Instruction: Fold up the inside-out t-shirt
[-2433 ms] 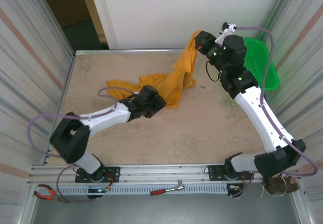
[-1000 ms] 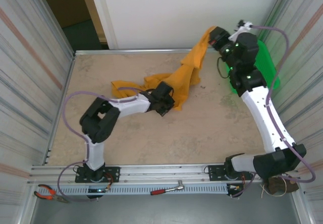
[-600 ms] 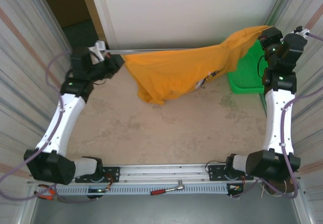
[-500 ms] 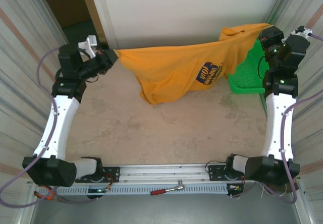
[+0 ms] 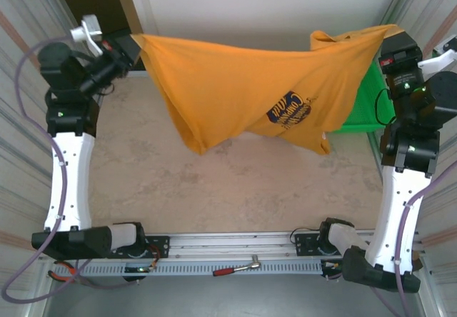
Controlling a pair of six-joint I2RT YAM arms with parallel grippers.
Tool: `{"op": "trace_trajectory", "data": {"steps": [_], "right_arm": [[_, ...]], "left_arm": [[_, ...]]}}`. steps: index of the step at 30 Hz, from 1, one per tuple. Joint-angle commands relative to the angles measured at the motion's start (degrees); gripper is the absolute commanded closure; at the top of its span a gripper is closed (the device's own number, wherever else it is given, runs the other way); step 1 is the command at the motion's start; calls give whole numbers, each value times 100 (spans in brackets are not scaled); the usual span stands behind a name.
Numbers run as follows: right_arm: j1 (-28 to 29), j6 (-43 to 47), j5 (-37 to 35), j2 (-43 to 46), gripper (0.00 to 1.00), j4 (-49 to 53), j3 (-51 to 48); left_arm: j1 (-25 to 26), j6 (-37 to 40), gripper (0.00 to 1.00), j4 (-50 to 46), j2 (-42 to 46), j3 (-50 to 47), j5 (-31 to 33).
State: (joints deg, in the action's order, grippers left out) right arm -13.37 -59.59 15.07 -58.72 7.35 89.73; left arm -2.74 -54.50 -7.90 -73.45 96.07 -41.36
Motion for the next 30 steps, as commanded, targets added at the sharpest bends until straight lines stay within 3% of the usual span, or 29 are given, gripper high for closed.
{"op": "trace_trajectory", "data": {"steps": [1, 5, 11, 17, 22, 26, 30], "right_arm": [[89, -181, 83, -91, 100, -193, -35], [409, -195, 99, -381, 100, -279, -483], [1053, -54, 247, -1045, 100, -330, -603], [1149, 132, 282, -1188, 100, -294, -96], [1118, 277, 259, -1098, 100, -209, 194], [1126, 364, 233, -789, 100, -154, -61], [1195, 396, 58, -193, 100, -94, -1009]], "left_arm": [[-86, -277, 100, 147, -637, 817, 266], [-64, -849, 100, 239, -1802, 1437, -46], [58, -781, 100, -482, -3201, 2636, -364], [179, -382, 98, -628, -3087, 3202, -336], [178, -129, 98, -675, -2709, 3087, -259], [186, 31, 100, -541, -2283, 2490, -241], [342, 73, 100, -135, -1666, 1252, -190]]}}
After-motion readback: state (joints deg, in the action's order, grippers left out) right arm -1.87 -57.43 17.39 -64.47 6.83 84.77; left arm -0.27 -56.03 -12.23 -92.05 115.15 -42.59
